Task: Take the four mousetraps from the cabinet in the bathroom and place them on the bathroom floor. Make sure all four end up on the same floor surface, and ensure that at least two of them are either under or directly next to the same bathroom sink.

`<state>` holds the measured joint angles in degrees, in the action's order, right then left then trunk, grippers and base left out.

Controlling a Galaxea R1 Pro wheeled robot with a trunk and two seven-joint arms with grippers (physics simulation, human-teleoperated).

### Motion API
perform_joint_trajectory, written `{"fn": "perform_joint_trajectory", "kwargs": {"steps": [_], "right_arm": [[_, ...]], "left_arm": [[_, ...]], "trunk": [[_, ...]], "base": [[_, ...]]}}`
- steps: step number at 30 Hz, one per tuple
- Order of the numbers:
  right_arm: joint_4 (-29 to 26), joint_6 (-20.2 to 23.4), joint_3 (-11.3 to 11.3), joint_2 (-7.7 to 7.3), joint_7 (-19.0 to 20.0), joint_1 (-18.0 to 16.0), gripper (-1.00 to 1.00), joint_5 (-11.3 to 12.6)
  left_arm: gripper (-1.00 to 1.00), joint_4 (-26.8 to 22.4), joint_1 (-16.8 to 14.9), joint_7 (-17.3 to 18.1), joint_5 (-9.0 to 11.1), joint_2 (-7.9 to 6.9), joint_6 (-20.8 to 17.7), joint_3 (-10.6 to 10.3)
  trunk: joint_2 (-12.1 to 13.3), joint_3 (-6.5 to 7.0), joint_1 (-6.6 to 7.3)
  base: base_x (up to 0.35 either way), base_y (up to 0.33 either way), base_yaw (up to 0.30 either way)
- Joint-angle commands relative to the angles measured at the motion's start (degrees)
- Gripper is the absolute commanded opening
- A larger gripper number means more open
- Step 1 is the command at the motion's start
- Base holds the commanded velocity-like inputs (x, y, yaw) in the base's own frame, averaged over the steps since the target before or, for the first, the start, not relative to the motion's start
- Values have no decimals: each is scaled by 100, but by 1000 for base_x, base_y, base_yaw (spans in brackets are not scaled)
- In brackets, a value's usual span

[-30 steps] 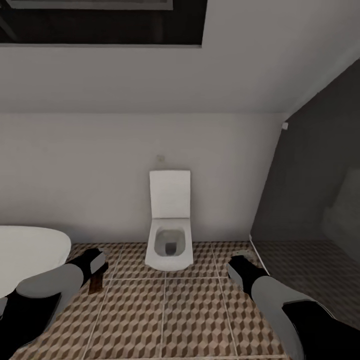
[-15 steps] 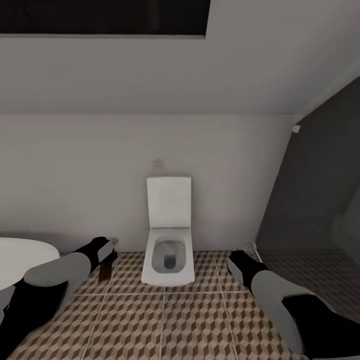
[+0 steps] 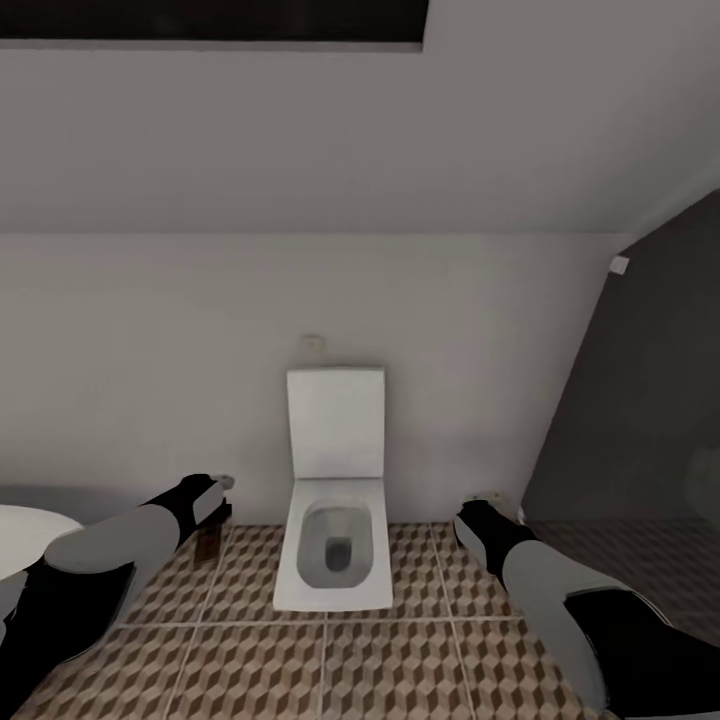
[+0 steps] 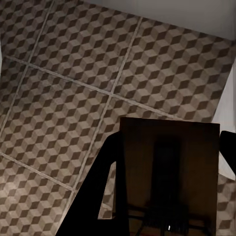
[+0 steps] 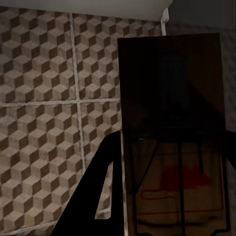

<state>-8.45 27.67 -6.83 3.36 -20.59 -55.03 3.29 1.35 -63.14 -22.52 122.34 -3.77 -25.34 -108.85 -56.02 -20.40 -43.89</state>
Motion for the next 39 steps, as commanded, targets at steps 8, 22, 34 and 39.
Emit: {"fn": "perform_joint_trajectory", "kwargs": {"steps": [8, 22, 34, 39], "right_arm": [[-1, 43, -46, 7, 31, 1, -100, 56], [28, 723, -38, -57, 1182, 6, -100, 43], [38, 280, -40, -44, 1199, 279, -100, 33], [115, -582, -46, -44, 1241, 622, -100, 26]], "left_arm": [[-100, -3, -3, -24, 53, -67, -16, -49], [-100, -162, 18, -19, 78, -17, -66, -40], [-100, -484, 45, -12, 76, 35, -16, -20], [-100, -817, 94, -48, 55, -92, -24, -48]], "trunk": [[-4, -7, -4], [-44, -25, -26], [-526, -240, -290], [-726, -330, -399]], "base": [[338, 0, 0], [121, 0, 0], [0, 0, 0], [0, 0, 0]]}}
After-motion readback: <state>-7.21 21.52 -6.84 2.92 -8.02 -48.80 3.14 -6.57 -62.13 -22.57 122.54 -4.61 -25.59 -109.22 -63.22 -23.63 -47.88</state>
